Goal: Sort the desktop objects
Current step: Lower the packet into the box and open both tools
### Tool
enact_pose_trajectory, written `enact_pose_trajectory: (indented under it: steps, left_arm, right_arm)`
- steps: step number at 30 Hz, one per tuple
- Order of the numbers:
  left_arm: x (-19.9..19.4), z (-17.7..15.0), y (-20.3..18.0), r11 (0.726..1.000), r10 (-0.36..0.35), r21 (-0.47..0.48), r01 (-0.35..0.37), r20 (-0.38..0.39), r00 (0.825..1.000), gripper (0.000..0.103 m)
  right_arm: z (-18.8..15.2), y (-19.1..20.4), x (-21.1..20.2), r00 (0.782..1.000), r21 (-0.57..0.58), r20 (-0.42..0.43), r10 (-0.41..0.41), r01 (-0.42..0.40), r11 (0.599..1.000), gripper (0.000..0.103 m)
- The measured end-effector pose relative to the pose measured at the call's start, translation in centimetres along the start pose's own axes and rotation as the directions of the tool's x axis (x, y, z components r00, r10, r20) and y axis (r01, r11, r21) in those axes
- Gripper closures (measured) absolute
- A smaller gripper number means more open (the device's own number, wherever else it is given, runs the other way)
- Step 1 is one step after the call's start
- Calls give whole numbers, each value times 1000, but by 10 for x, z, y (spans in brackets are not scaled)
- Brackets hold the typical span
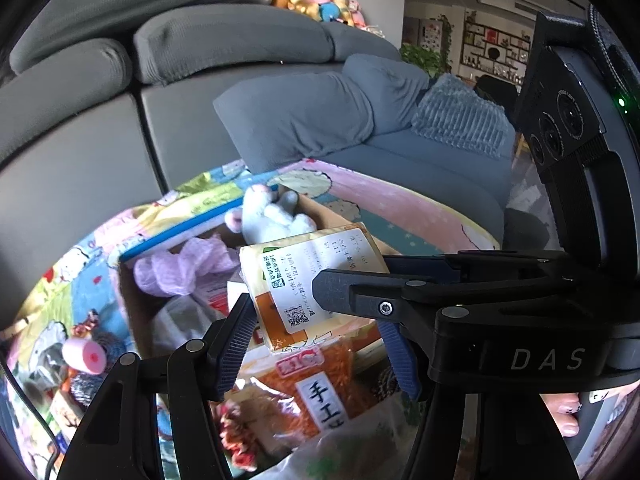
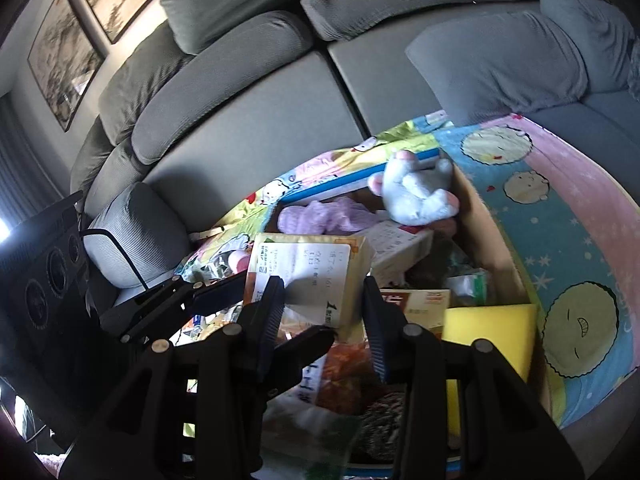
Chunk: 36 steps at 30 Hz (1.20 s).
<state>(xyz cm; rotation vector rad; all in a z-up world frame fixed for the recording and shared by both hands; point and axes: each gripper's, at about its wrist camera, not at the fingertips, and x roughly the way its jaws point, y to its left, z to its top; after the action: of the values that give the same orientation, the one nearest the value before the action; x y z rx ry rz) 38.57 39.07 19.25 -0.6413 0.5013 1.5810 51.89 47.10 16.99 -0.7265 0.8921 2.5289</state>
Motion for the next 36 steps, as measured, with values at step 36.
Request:
enact_pose_trajectory:
  steps: [36]
  left_arm:
    - [69, 0, 7, 987, -124, -128, 100, -191, 974, 40]
  right_arm:
    - [0, -48, 43, 989, 96, -116, -97, 108, 989, 62]
